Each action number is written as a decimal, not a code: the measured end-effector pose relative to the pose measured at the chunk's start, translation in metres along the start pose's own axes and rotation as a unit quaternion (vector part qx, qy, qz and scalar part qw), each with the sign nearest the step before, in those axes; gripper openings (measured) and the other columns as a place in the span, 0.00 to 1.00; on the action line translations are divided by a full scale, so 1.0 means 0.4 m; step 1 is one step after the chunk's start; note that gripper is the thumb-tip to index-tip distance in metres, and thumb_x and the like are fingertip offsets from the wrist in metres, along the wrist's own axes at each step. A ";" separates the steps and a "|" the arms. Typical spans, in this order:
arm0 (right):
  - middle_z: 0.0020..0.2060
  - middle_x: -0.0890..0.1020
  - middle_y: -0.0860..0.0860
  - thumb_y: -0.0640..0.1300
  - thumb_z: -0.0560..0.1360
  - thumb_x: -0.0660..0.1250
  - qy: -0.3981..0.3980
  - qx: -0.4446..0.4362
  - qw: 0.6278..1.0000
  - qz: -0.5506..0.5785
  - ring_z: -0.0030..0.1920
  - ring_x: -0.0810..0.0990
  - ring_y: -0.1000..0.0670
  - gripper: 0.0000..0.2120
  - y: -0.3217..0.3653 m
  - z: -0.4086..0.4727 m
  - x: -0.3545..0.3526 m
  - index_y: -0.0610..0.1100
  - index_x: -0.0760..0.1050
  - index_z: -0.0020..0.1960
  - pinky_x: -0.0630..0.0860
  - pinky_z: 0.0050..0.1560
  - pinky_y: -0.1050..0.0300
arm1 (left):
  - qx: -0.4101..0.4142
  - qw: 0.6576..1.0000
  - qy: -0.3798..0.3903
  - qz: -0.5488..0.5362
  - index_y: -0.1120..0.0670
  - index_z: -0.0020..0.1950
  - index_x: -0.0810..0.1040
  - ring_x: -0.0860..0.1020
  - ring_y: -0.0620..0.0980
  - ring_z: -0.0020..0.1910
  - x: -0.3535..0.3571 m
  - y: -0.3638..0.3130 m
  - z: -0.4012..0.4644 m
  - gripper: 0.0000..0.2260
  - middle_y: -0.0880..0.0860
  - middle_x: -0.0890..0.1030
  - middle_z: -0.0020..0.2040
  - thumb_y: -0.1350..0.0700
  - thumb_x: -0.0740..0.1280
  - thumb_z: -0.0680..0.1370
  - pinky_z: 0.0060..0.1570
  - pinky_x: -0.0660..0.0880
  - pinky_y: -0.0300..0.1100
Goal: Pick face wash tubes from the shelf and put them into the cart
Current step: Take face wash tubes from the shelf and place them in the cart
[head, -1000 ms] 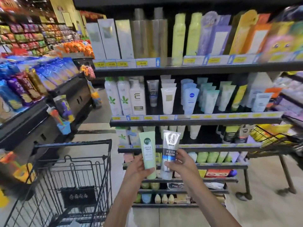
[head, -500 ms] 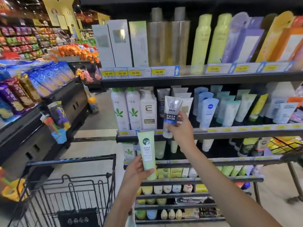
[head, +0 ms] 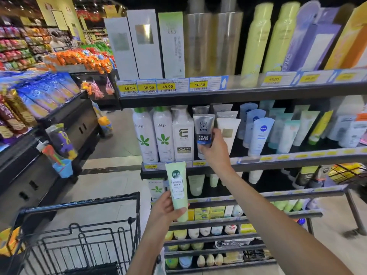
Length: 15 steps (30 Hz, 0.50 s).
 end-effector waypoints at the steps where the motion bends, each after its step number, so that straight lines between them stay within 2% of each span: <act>1: 0.56 0.79 0.57 0.35 0.77 0.73 0.003 0.006 1.000 -0.010 0.55 0.78 0.57 0.27 -0.007 0.000 0.004 0.46 0.67 0.71 0.71 0.49 0.67 | -0.001 1.000 0.001 0.000 0.51 0.73 0.73 0.84 0.52 0.59 0.001 0.002 0.004 0.28 0.54 0.86 0.60 0.70 0.72 0.76 0.64 0.78 0.58; 4: 0.55 0.80 0.55 0.37 0.77 0.74 0.002 0.012 0.999 -0.045 0.53 0.78 0.56 0.27 -0.027 -0.003 0.013 0.46 0.67 0.71 0.68 0.41 0.70 | -0.007 1.000 0.004 -0.003 0.51 0.74 0.71 0.84 0.52 0.60 0.002 0.005 0.015 0.30 0.54 0.85 0.60 0.69 0.73 0.76 0.65 0.78 0.58; 8: 0.56 0.83 0.51 0.40 0.77 0.74 -0.020 0.004 0.996 -0.081 0.53 0.81 0.50 0.24 -0.037 0.000 0.018 0.47 0.69 0.69 0.73 0.48 0.56 | -0.009 1.000 0.009 0.000 0.49 0.72 0.72 0.84 0.51 0.59 0.004 0.004 0.024 0.29 0.52 0.86 0.60 0.70 0.73 0.76 0.64 0.78 0.57; 11: 0.57 0.84 0.49 0.42 0.76 0.74 -0.034 0.002 0.992 -0.123 0.54 0.83 0.45 0.24 -0.039 -0.003 0.021 0.47 0.68 0.68 0.78 0.49 0.50 | -0.009 1.000 0.015 0.006 0.48 0.72 0.73 0.84 0.50 0.60 0.010 0.005 0.025 0.28 0.51 0.86 0.60 0.69 0.72 0.76 0.65 0.77 0.56; 15: 0.58 0.82 0.52 0.46 0.73 0.77 -0.049 -0.003 0.988 -0.149 0.57 0.83 0.47 0.25 -0.040 -0.019 0.024 0.48 0.69 0.65 0.78 0.51 0.51 | -0.010 1.000 0.019 0.007 0.49 0.71 0.74 0.84 0.52 0.59 0.014 0.011 0.024 0.28 0.51 0.86 0.59 0.70 0.72 0.76 0.64 0.78 0.56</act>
Point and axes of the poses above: each hand's wrist, its own z-axis towards the middle knuckle, its own x-axis out of the palm, y = z × x, the point moved 6 cm from there along z, towards the middle knuckle
